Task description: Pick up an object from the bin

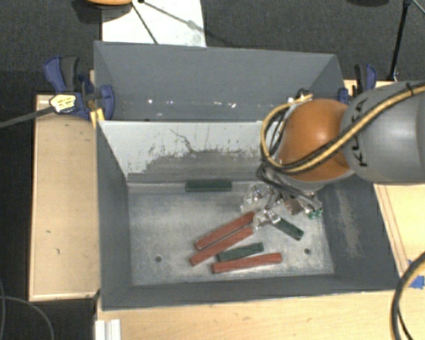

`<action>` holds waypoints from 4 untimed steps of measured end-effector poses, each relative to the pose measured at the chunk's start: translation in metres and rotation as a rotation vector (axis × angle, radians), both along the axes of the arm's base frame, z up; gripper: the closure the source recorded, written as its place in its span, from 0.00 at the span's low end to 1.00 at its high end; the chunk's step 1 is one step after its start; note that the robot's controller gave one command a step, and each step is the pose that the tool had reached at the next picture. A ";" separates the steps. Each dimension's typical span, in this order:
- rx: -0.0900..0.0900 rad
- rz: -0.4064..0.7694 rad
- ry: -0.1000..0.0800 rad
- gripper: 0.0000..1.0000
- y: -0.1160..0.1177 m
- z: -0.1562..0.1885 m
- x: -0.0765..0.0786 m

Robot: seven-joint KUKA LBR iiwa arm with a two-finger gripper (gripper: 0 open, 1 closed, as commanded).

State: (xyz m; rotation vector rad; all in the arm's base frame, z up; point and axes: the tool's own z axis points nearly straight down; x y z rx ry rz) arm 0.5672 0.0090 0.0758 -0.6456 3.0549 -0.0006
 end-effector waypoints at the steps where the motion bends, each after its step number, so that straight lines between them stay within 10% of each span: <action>1: -0.003 -0.016 0.016 1.00 -0.001 0.110 0.020; 4: -0.003 -0.031 0.017 1.00 0.004 0.144 0.008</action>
Offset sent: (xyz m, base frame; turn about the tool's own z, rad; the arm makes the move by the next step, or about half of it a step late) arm 0.0000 0.0000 0.0000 0.0000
